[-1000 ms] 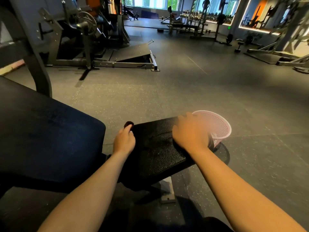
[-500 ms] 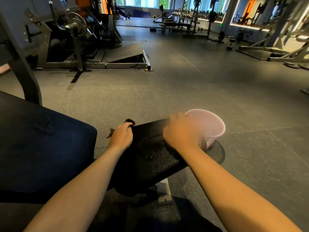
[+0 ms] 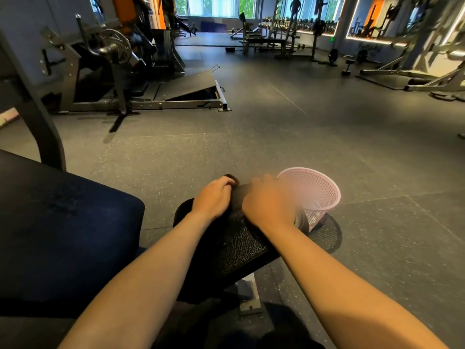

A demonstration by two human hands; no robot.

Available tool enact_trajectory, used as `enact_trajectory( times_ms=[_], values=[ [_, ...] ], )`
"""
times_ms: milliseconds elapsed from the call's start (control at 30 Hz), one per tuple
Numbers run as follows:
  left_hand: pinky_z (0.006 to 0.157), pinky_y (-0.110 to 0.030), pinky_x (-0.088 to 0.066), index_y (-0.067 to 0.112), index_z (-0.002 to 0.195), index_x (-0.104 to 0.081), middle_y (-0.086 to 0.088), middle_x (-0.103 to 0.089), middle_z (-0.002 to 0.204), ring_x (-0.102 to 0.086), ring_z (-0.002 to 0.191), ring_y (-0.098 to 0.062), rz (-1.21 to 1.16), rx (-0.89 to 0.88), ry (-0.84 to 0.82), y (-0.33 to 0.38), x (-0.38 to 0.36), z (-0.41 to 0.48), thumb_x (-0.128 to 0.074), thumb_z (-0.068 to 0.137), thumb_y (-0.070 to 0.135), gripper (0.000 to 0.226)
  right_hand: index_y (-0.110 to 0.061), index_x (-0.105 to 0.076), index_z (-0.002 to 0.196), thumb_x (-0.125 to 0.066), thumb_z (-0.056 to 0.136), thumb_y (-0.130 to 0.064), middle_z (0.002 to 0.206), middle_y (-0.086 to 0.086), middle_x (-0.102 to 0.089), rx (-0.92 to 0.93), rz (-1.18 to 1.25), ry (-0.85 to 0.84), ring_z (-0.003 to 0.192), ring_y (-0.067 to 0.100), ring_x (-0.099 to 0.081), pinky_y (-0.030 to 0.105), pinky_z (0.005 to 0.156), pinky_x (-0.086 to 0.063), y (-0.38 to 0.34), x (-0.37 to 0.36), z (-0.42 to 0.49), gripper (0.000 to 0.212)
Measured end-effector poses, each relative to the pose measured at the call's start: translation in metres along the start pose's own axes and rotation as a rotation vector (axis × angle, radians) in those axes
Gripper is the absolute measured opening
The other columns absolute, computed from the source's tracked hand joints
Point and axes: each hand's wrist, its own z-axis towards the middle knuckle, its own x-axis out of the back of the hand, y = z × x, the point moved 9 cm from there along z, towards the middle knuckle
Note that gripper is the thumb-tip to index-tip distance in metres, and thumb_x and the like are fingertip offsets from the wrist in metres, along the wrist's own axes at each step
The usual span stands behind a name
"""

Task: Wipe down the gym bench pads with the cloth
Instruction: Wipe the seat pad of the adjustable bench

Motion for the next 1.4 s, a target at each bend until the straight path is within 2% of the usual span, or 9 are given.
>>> enact_trajectory(
  times_ms=[200, 433, 600, 800, 900, 1067, 1200, 1300, 1400],
  values=[
    [0.098, -0.041, -0.048, 0.035, 0.107, -0.065, 0.002, -0.066, 0.123, -0.060, 0.111, -0.023, 0.059, 0.242, 0.036, -0.055, 0.012, 0.005, -0.031, 0.095, 0.025, 0.037, -0.015, -0.054, 0.122, -0.039, 0.092, -0.034, 0.132, 0.012, -0.050, 0.016, 0.010, 0.005, 0.132, 0.047, -0.031, 0.066, 0.104, -0.023, -0.001, 0.003, -0.003, 0.039],
    [0.101, -0.037, -0.044, 0.027, 0.120, -0.066, 0.001, -0.065, 0.129, -0.057, 0.120, -0.021, -0.017, 0.033, 0.017, 0.026, -0.015, 0.011, -0.039, 0.099, 0.018, 0.036, -0.016, -0.053, 0.124, -0.039, 0.092, -0.031, 0.133, 0.009, -0.052, 0.001, 0.025, -0.043, 0.134, 0.044, -0.030, 0.062, 0.102, -0.023, 0.002, 0.003, 0.000, 0.039],
    [0.109, -0.041, -0.043, 0.034, 0.129, -0.061, 0.004, -0.061, 0.136, -0.055, 0.126, -0.017, 0.002, 0.040, 0.001, -0.005, -0.004, -0.006, -0.034, 0.095, 0.031, 0.044, -0.016, -0.052, 0.122, -0.045, 0.094, -0.030, 0.129, 0.004, -0.056, 0.022, 0.160, -0.001, 0.129, 0.033, -0.043, 0.049, 0.097, -0.039, 0.018, 0.014, 0.000, 0.033],
    [0.105, -0.041, -0.044, 0.025, 0.125, -0.063, -0.008, -0.061, 0.133, -0.056, 0.122, -0.029, 0.035, 0.248, 0.110, -0.070, 0.014, -0.011, -0.035, 0.099, 0.021, 0.038, -0.013, -0.047, 0.134, -0.041, 0.094, -0.058, 0.128, 0.018, -0.057, -0.281, 0.492, -0.113, 0.115, 0.040, -0.054, 0.046, 0.091, -0.044, 0.087, -0.010, -0.013, 0.061],
    [0.101, -0.038, -0.045, 0.028, 0.114, -0.066, -0.005, -0.065, 0.127, -0.057, 0.117, -0.027, 0.012, 0.254, 0.116, -0.046, 0.007, -0.003, -0.035, 0.099, 0.018, 0.035, -0.012, -0.051, 0.128, -0.041, 0.093, -0.057, 0.123, 0.017, -0.060, -0.291, 0.474, -0.092, 0.111, 0.040, -0.056, 0.045, 0.087, -0.044, 0.085, -0.011, -0.011, 0.058],
    [0.101, -0.038, -0.045, 0.040, 0.097, -0.065, 0.007, -0.068, 0.123, -0.059, 0.115, -0.021, -0.046, 0.068, 0.046, 0.041, -0.014, 0.005, -0.035, 0.088, 0.029, 0.033, -0.012, -0.056, 0.120, -0.040, 0.095, -0.052, 0.118, 0.018, -0.061, -0.328, 0.553, -0.047, 0.107, 0.040, -0.056, 0.046, 0.086, -0.044, 0.093, -0.014, -0.010, 0.050],
    [0.106, -0.037, -0.042, 0.037, 0.116, -0.068, 0.009, -0.065, 0.131, -0.055, 0.121, -0.015, -0.081, -0.020, 0.019, 0.067, -0.020, 0.002, -0.042, 0.097, 0.020, 0.037, -0.009, -0.058, 0.114, -0.038, 0.098, -0.043, 0.115, 0.016, -0.062, -0.291, 0.558, -0.004, 0.101, 0.037, -0.056, 0.041, 0.075, -0.040, 0.089, -0.006, -0.012, 0.043],
    [0.110, -0.035, -0.041, 0.031, 0.125, -0.067, 0.009, -0.065, 0.131, -0.056, 0.124, -0.011, -0.121, -0.073, 0.018, 0.049, -0.015, -0.008, -0.045, 0.098, 0.018, 0.036, -0.011, -0.057, 0.116, -0.037, 0.099, -0.041, 0.116, 0.012, -0.062, -0.234, 0.503, 0.045, 0.103, 0.035, -0.056, 0.043, 0.078, -0.042, 0.083, 0.002, -0.014, 0.040],
    [0.108, -0.039, -0.044, 0.031, 0.128, -0.063, 0.004, -0.064, 0.134, -0.056, 0.125, -0.018, -0.016, 0.078, 0.108, -0.007, 0.003, -0.012, -0.040, 0.098, 0.025, 0.038, -0.011, -0.055, 0.125, -0.036, 0.100, -0.039, 0.123, 0.013, -0.059, -0.220, 0.499, 0.037, 0.109, 0.035, -0.054, 0.044, 0.084, -0.043, 0.081, 0.004, -0.015, 0.042]
  ],
)
